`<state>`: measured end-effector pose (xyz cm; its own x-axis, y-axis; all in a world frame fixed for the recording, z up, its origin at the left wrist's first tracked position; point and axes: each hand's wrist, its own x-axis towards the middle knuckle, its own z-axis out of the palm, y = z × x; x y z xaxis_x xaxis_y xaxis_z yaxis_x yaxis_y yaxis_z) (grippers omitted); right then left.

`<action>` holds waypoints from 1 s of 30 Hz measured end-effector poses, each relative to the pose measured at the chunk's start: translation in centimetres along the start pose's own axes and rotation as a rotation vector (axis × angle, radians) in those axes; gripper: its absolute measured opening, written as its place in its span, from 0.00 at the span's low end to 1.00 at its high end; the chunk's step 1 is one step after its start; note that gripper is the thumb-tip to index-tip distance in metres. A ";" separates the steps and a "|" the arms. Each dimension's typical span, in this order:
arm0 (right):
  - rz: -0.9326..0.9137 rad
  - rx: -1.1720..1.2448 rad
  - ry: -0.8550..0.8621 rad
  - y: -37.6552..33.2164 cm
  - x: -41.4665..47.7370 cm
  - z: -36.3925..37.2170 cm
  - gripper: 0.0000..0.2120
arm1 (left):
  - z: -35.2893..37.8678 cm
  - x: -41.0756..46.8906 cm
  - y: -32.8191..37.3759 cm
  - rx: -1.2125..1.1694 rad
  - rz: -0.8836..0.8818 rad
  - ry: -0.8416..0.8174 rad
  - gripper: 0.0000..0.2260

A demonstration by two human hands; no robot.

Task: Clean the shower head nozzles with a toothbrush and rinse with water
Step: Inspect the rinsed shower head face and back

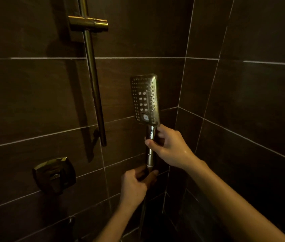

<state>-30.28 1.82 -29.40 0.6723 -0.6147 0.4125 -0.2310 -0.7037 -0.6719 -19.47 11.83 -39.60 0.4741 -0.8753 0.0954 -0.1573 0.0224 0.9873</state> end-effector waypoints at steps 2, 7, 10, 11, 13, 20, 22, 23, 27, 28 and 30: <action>0.000 -0.053 0.040 0.1 -0.3 0.5 0.24 | 0.2 -0.1 0.0 -0.018 -0.034 -0.023 0.07; 0.008 -0.072 0.067 0.4 -0.5 -0.3 0.31 | 0.1 -0.4 0.2 -0.022 -0.049 -0.050 0.03; 0.013 -0.117 0.103 0.1 -0.5 -0.2 0.29 | 0.5 -0.5 0.4 -0.019 -0.046 -0.073 0.04; 0.026 -0.118 0.097 0.0 -0.4 -0.4 0.29 | 0.5 -0.5 0.5 -0.034 -0.046 -0.095 0.04; 0.061 -0.041 0.000 -0.2 -0.3 -1.2 0.27 | 0.5 -0.5 0.6 -0.080 -0.026 -0.158 0.03; 0.111 0.404 -0.361 0.6 -0.3 -3.4 0.21 | -0.1 -0.6 0.4 -0.146 0.068 -0.213 0.04; 0.079 0.350 -0.283 0.7 -0.4 -3.2 0.18 | -0.1 -0.6 0.1 -0.113 0.077 -0.185 0.04; 0.058 0.299 -0.229 0.6 -0.4 -3.0 0.16 | -0.1 -0.6 -0.2 -0.078 0.079 -0.162 0.04; 0.010 0.108 0.035 0.1 -0.5 -1.0 0.14 | 0.3 -0.5 -0.4 -0.036 0.103 -0.086 0.04; 0.000 0.081 0.100 0.0 -0.7 -0.5 0.15 | 0.3 -0.4 -0.3 -0.048 0.104 -0.079 0.03; -0.033 0.054 0.171 0.1 -0.9 0.1 0.17 | 0.2 -0.5 -0.1 -0.062 0.110 -0.088 0.03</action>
<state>-30.85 2.31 -29.91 0.5481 -0.6468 0.5303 -0.1702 -0.7070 -0.6864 -19.85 12.14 -39.79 0.3788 -0.9049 0.1943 -0.1490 0.1476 0.9778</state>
